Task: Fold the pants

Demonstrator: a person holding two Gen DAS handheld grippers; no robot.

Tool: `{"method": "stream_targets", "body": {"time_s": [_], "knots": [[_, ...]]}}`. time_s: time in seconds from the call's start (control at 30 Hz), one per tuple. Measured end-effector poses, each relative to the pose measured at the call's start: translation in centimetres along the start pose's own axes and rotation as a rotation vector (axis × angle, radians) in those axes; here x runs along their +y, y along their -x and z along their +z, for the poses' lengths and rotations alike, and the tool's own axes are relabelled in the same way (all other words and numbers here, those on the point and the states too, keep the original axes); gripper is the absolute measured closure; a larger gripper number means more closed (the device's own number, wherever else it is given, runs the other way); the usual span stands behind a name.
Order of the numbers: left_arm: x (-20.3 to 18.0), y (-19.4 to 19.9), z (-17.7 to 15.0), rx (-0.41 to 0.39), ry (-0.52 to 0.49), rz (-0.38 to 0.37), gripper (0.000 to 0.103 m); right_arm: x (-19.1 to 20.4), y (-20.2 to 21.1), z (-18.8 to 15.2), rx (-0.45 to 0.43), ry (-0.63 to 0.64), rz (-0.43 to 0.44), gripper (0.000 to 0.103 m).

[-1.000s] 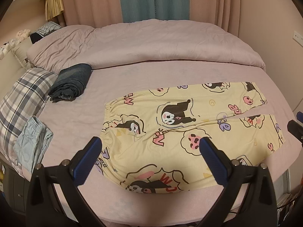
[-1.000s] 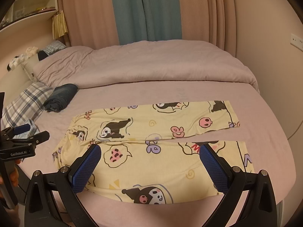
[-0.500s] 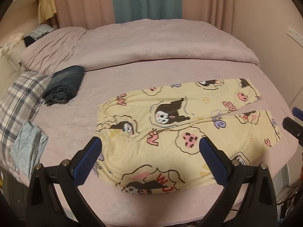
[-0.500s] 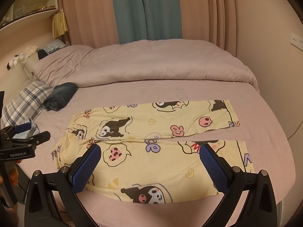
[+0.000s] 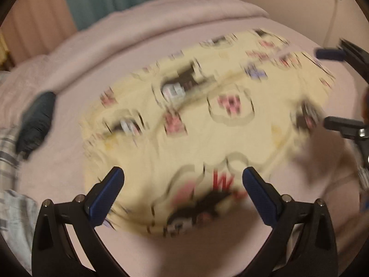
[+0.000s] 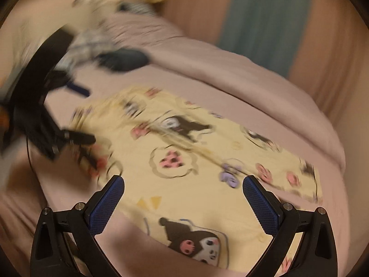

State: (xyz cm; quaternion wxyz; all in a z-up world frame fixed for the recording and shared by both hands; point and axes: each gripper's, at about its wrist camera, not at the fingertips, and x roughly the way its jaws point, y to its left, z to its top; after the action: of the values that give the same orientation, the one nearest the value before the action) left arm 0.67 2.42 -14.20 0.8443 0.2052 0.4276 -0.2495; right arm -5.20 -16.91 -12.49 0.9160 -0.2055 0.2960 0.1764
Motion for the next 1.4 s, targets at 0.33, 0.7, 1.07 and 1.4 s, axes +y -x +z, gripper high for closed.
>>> {"method": "stream_targets", "body": {"time_s": [0.33,0.7,1.07,1.4], "knots": [[0.0,-1.5,-5.6,-0.014,-0.209,0.113,0.002,9.9,-5.0,-2.0,0.025,0.409,0.143,0.056],[-0.9,-3.5,-6.0,-0.037,-0.319,0.088,0.07,12.8,-6.6,-4.0,0.047,0.692,0.051,0.094],[-1.4,-2.5,-7.7,0.005,-0.306,0.014,0.095,12.0,-5.3,-4.0,0.089,0.516,0.218,0.099],[3.4,1.6,-4.9,-0.11,-0.036,-0.048,0.035,5.9,-2.7,-1.4,0.05,0.211,0.3,0.098]]}}
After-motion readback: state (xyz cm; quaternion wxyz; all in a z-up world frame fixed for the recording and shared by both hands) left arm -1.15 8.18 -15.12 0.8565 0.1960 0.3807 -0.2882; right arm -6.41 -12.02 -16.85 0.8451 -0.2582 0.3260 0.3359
